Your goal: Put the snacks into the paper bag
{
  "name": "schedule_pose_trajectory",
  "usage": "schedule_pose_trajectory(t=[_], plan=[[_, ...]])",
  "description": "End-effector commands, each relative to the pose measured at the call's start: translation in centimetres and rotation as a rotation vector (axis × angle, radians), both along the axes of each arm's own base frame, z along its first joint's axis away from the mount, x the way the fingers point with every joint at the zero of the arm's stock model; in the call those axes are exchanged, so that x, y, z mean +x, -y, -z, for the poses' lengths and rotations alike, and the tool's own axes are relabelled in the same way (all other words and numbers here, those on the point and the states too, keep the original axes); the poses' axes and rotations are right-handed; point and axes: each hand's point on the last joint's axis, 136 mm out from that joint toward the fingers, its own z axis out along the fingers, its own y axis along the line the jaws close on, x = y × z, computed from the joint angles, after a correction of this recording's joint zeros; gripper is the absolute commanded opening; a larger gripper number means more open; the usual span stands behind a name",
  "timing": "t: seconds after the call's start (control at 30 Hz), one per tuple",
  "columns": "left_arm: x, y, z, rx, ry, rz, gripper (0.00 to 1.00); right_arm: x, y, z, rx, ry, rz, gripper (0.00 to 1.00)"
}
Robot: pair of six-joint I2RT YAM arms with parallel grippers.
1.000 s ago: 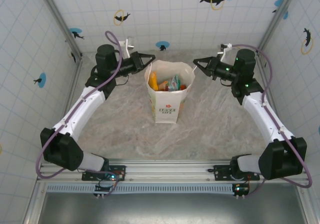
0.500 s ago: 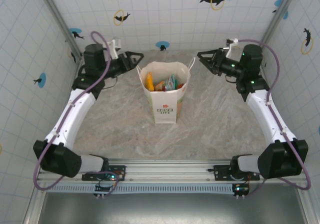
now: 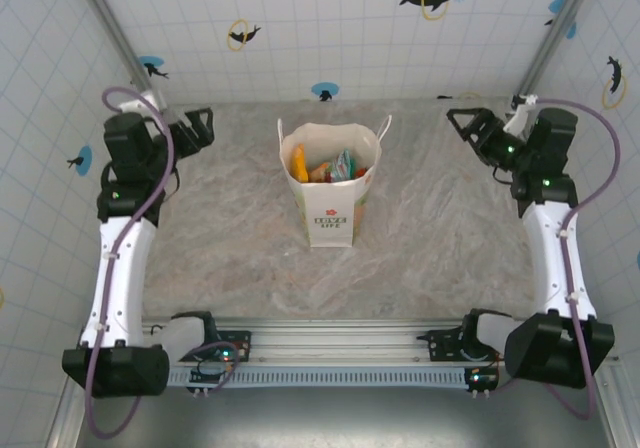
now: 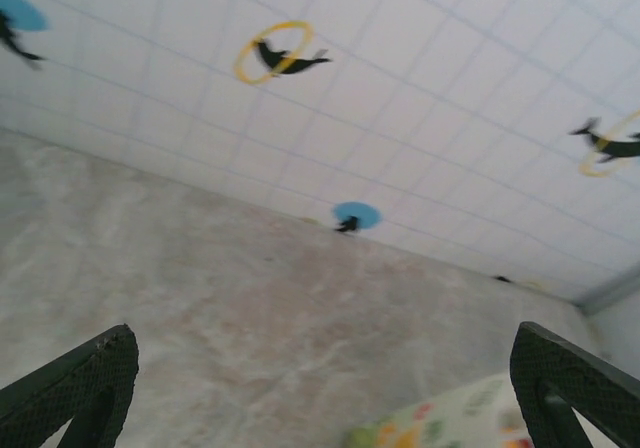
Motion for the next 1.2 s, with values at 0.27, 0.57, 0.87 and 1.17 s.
schedule_pose_trajectory(t=[0.27,0.57,0.87,1.17], plan=[[-2.4,-9.4,15.4,0.344,-0.038,-0.467,0.98,-2.3,5.8,16.4,-0.382,0.052,0.289,0.97],[-5.5,-9.5,24.1,0.275,-0.041,-0.504,0.98,-5.7,7.0,24.0,-0.53,0.042,0.349,0.97],[-8.3,-9.0,27.3,0.327,0.004,-0.462,0.98,-7.5,7.7,26.6,-0.594,0.071,0.393,0.97],[-7.6,-7.1,26.9,0.387,0.108,-0.347,0.98,-7.6,7.7,26.4,-0.663,0.155,0.399,0.97]])
